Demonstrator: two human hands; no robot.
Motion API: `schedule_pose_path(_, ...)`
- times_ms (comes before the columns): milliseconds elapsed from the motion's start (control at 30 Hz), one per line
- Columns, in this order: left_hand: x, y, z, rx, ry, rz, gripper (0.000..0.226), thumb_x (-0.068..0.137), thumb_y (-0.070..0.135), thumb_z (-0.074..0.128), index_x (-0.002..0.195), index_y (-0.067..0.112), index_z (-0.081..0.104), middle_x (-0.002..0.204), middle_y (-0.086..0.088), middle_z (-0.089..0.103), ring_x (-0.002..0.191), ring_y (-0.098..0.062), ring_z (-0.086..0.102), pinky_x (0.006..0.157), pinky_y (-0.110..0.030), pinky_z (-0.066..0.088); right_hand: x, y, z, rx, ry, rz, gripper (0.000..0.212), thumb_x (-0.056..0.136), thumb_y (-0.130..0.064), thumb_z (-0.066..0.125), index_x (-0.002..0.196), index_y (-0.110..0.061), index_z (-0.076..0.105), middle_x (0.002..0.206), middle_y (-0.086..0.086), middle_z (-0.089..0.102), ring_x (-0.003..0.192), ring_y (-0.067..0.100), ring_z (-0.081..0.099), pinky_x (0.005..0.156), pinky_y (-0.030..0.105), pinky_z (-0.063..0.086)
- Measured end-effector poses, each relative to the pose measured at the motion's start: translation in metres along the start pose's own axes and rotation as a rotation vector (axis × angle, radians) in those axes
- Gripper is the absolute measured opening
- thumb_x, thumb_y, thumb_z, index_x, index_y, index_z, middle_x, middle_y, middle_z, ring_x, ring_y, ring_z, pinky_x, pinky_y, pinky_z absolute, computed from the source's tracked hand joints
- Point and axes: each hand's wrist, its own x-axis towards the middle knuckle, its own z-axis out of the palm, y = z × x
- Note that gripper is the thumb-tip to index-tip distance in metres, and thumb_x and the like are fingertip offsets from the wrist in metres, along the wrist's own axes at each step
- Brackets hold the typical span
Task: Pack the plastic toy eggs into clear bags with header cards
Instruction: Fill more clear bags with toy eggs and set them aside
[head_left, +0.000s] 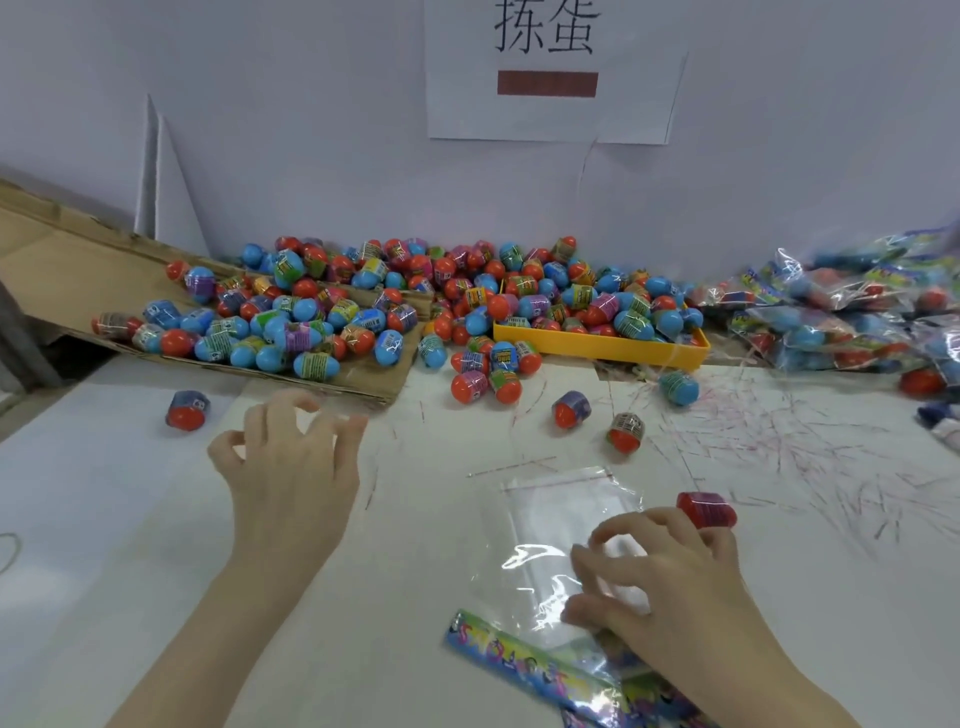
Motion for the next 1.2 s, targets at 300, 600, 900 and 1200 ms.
schedule_pose_path(300,-0.007,0.026,-0.013,-0.272,-0.075,-0.014,0.035,0.088,0.031,0.057,0.058,0.015,0.066,0.077,-0.001,0.055,0.073,-0.028,0.056,0.069,-0.034,0.033,-0.005,0.001,-0.007,0.203,0.385,-0.047,0.017,0.066,-0.052,0.061,0.064,-0.039,0.073,0.086,-0.019,0.063,0.088,0.008,0.05,0.069,0.031,0.026)
schedule_pose_path(600,-0.015,0.071,-0.046,-1.244,-1.07,-0.29,0.037,0.054,0.049,0.07,0.07,0.016,0.075,0.079,-0.006,0.075,0.069,-0.016,0.072,0.054,-0.016,0.05,-0.015,-0.012,-0.035,0.207,0.571,-0.4,0.028,0.082,-0.06,0.048,0.092,-0.046,0.069,0.108,-0.023,0.058,0.102,0.008,0.047,0.075,0.037,0.036)
schedule_pose_path(900,-0.022,0.083,-0.063,-1.396,-0.841,-0.231,0.023,0.045,0.017,0.091,0.055,0.016,0.07,0.06,-0.009,0.069,0.047,-0.015,0.062,0.045,-0.017,0.045,-0.006,-0.014,-0.047,1.45,-0.075,0.131,0.058,0.032,-0.038,0.089,0.088,-0.029,0.076,0.086,0.004,0.074,0.078,0.014,0.07,0.062,0.014,0.05)
schedule_pose_path(1200,-0.027,0.076,-0.034,-1.441,-0.897,-0.621,0.052,0.037,0.017,0.081,0.086,0.008,0.067,0.063,-0.004,0.068,0.049,-0.013,0.063,0.045,-0.015,0.047,0.016,0.065,-0.024,0.332,0.128,0.239,0.035,0.078,-0.024,0.071,0.109,-0.038,0.061,0.113,-0.018,0.055,0.107,0.006,0.041,0.097,0.022,0.031)
